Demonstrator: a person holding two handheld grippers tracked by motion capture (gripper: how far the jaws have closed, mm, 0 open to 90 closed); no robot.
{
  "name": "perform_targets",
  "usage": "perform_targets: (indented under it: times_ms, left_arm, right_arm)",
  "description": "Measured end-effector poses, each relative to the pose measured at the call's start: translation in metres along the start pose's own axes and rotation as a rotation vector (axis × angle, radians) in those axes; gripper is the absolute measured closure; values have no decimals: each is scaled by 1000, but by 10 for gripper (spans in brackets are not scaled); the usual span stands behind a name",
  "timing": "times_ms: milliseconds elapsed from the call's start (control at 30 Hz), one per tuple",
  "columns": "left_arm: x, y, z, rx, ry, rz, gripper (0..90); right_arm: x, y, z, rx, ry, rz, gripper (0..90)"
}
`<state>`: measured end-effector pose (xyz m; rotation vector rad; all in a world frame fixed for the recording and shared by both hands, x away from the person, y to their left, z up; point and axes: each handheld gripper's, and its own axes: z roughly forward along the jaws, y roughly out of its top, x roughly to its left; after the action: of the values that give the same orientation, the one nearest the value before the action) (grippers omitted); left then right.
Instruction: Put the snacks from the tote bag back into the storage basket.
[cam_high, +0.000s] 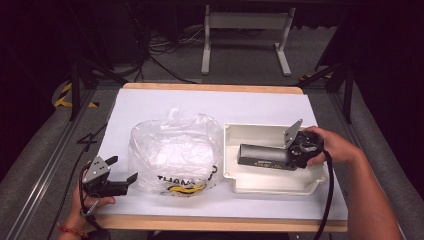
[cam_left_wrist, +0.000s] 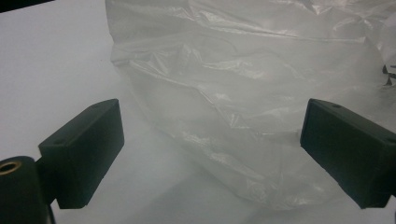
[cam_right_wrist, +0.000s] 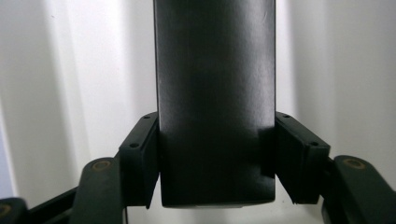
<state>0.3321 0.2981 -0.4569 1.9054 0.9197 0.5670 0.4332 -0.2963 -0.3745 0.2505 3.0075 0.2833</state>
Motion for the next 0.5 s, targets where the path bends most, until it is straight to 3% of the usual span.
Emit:
perform_targets:
  times_ms: [167,500]
  left_arm:
    - [0,0,0,-4,-1,-1,72]
    - [0,0,0,-3,-2,0,72]
  right_arm:
    - [1,1,2,45,-20,17,371]
    - [-1,-5,3,33,-58,33,349]
